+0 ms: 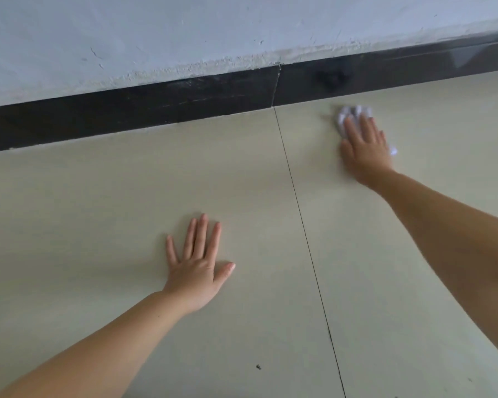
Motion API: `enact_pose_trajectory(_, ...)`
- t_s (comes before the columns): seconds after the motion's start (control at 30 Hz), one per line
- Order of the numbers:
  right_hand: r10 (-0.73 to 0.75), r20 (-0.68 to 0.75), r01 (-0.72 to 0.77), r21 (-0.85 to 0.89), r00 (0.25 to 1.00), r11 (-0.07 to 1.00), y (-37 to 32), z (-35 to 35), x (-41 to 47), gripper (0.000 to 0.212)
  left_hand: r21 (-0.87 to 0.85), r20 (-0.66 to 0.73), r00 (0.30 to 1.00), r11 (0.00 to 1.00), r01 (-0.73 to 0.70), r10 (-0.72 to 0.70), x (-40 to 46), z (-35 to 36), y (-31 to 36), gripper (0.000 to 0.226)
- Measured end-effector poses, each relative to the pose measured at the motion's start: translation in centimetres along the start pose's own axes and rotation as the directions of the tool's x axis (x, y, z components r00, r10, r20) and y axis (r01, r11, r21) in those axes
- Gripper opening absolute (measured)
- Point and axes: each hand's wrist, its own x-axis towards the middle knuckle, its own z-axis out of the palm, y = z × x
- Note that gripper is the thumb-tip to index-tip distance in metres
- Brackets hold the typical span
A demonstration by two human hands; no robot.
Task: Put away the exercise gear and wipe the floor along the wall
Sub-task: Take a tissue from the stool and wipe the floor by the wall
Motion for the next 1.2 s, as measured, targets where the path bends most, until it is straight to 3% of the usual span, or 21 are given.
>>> enact_pose_trajectory(0.07,0.407,-0.021,-0.404,0.086,0.913,0.911,2.9,-1.2,0.2,0.053,0.001,0.017,1.0,1.0,-0.005,0.005,0.0,-0.1,0.0,0.078)
enact_pose_trajectory(0.1,0.523,-0.018,-0.517,0.125,0.852,0.847,2.5,-1.2,0.2,0.053,-0.006,0.019,1.0,1.0,-0.012,0.012,0.0,-0.2,-0.1,0.079)
enact_pose_trajectory(0.13,0.565,-0.024,-0.559,0.123,0.824,0.82,1.1,-0.8,0.2,0.053,-0.016,0.021,1.0,1.0,-0.018,0.018,0.0,-0.2,-0.1,0.08)
enact_pose_trajectory(0.17,0.528,-0.042,-0.522,0.096,0.848,0.847,-0.9,0.1,0.1,0.054,-0.026,0.019,1.0,0.999,-0.021,0.022,0.0,-0.1,-0.2,0.082)
enact_pose_trajectory(0.23,0.219,-0.095,-0.216,0.039,0.971,0.976,-6.7,2.4,-0.8,0.053,-0.036,0.016,1.0,0.999,-0.022,0.023,-0.1,0.1,-0.3,0.084)
enact_pose_trajectory(0.3,-0.175,-0.064,0.176,0.017,0.983,0.984,-12.9,4.8,-2.6,0.051,-0.061,-0.004,1.0,0.998,-0.026,0.026,-0.1,0.2,-0.3,0.086)
enact_pose_trajectory(0.37,-0.495,0.066,0.495,0.011,0.866,0.869,-17.5,6.0,-4.3,0.053,-0.08,-0.04,0.999,0.996,-0.025,0.022,-0.1,0.3,-0.4,0.09)
enact_pose_trajectory(0.4,-0.587,0.149,0.592,0.014,0.796,0.806,-18.5,5.8,-4.7,0.054,-0.077,-0.041,0.999,0.997,-0.018,0.015,0.0,0.3,-0.5,0.091)
enact_pose_trajectory(0.43,-0.653,0.198,0.665,0.009,0.731,0.747,-18.4,5.4,-4.5,0.053,-0.07,-0.038,0.999,0.998,-0.011,0.009,0.0,0.3,-0.7,0.092)
enact_pose_trajectory(0.5,-0.688,0.25,0.713,-0.011,0.681,0.701,-15.7,4.6,-3.0,0.053,-0.054,-0.046,0.999,0.998,-0.013,0.01,0.0,0.4,-0.9,0.093)
enact_pose_trajectory(0.57,-0.617,0.211,0.634,-0.023,0.758,0.773,-11.3,3.7,-1.3,0.055,-0.046,-0.06,0.998,0.999,-0.014,0.011,0.0,0.3,-0.9,0.093)
enact_pose_trajectory(0.63,-0.404,0.106,0.408,-0.02,0.909,0.913,-5.7,2.4,0.4,0.061,-0.055,-0.055,0.998,0.998,-0.036,0.033,0.0,0.3,-0.8,0.092)
enact_pose_trajectory(0.7,-0.122,0.034,0.122,0.0,0.992,0.993,-0.5,0.7,1.6,0.058,-0.028,-0.046,0.998,0.999,-0.044,0.043,0.1,0.4,-0.7,0.093)
enact_pose_trajectory(0.8,0.301,0.013,-0.301,0.084,0.954,0.95,3.1,-0.9,1.9,0.052,0.015,-0.031,0.999,1.0,-0.022,0.022,0.5,-0.1,-0.7,0.096)
enact_pose_trajectory(0.9,0.434,0.071,-0.439,0.085,0.898,0.894,-0.8,0.0,0.2,0.058,-0.003,0.024,0.999,1.0,-0.021,0.021,0.7,-0.8,-0.5,0.098)
enact_pose_trajectory(0.97,0.289,0.249,-0.299,0.003,0.925,0.954,-5.2,0.7,-2.3,0.062,0.003,0.11,0.994,1.0,-0.015,0.014,0.0,-0.9,-0.4,0.099)
enact_pose_trajectory(1.07,-0.074,0.438,0.088,-0.011,0.896,0.996,-11.5,1.2,-6.7,0.062,-0.04,0.093,0.996,0.999,-0.005,0.009,0.2,-1.2,-0.1,0.1)
enact_pose_trajectory(1.2,-0.408,0.459,0.419,0.082,0.789,0.904,-16.3,3.7,-15.2,0.063,-0.042,0.081,0.996,0.999,-0.025,0.028,0.0,-1.4,0.5,0.099)
